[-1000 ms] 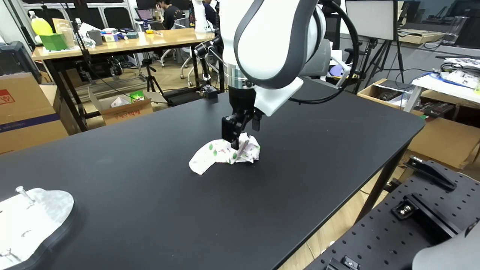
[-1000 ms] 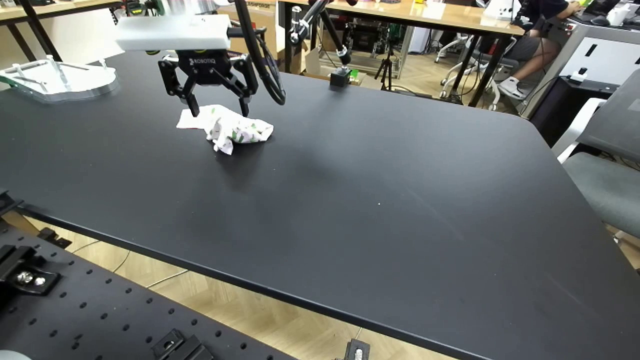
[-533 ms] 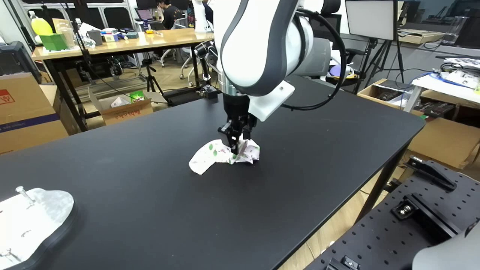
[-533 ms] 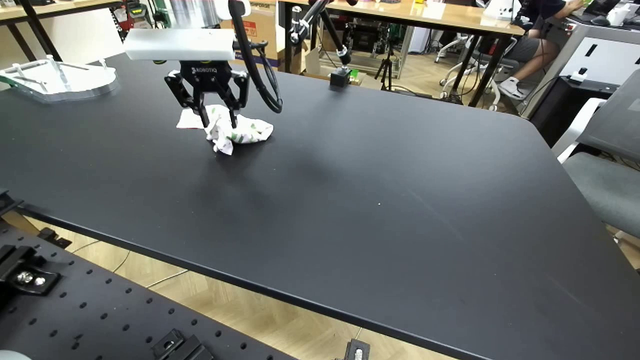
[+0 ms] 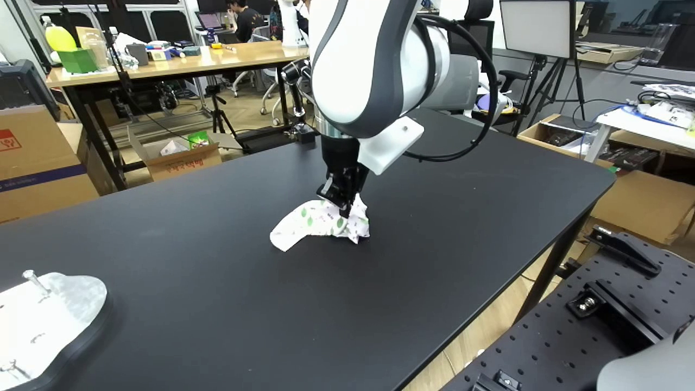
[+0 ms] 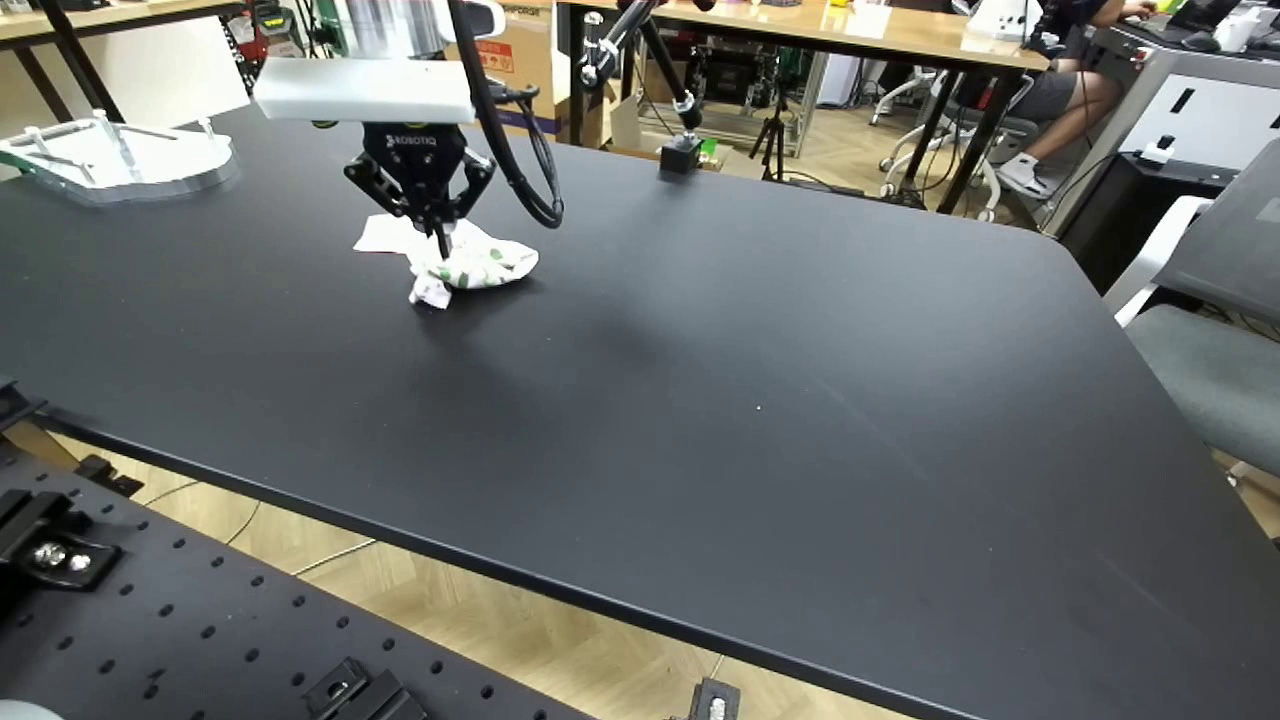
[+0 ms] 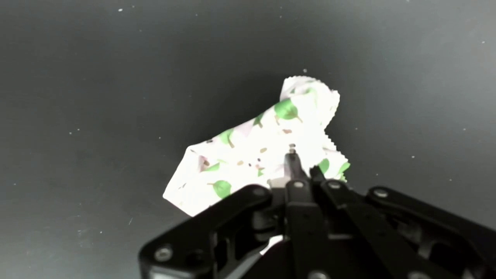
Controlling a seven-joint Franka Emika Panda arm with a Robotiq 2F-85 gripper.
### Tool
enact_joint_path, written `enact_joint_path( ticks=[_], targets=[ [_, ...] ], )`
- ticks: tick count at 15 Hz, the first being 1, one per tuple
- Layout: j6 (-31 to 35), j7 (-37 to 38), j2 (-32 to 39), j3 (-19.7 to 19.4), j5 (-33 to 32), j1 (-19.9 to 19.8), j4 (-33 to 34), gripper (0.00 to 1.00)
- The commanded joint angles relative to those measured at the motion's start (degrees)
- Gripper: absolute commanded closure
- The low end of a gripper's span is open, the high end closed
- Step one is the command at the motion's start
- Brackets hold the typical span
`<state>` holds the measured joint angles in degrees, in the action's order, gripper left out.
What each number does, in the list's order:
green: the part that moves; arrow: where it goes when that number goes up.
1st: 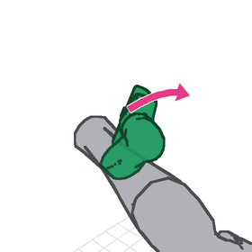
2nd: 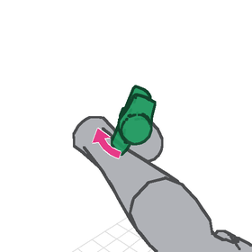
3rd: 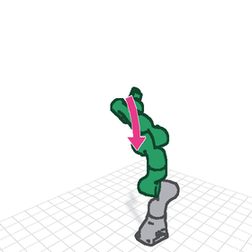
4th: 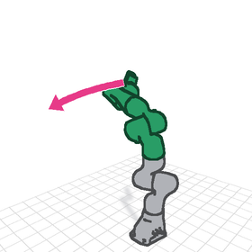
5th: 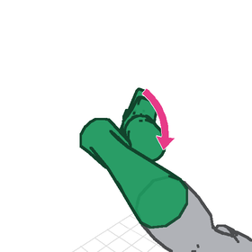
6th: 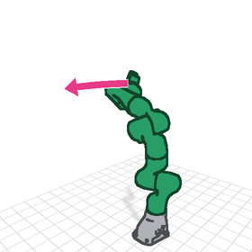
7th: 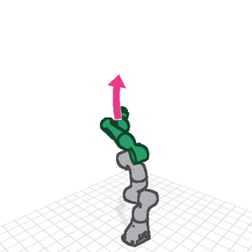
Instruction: Pick up the table cloth and hang it on the black metallic arm
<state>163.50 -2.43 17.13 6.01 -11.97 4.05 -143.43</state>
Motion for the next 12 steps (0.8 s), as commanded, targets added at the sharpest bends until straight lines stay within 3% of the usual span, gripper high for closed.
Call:
enact_joint_path(
  ticks=[1, 12],
  targets=[
    [-0.25, -1.46, -0.9, -0.28, 2.02, 0.3, 0.28, 1.0],
    [-6.69, -2.39, -15.85, -1.08, 1.18, 0.35, -0.69, 0.99]
  ],
)
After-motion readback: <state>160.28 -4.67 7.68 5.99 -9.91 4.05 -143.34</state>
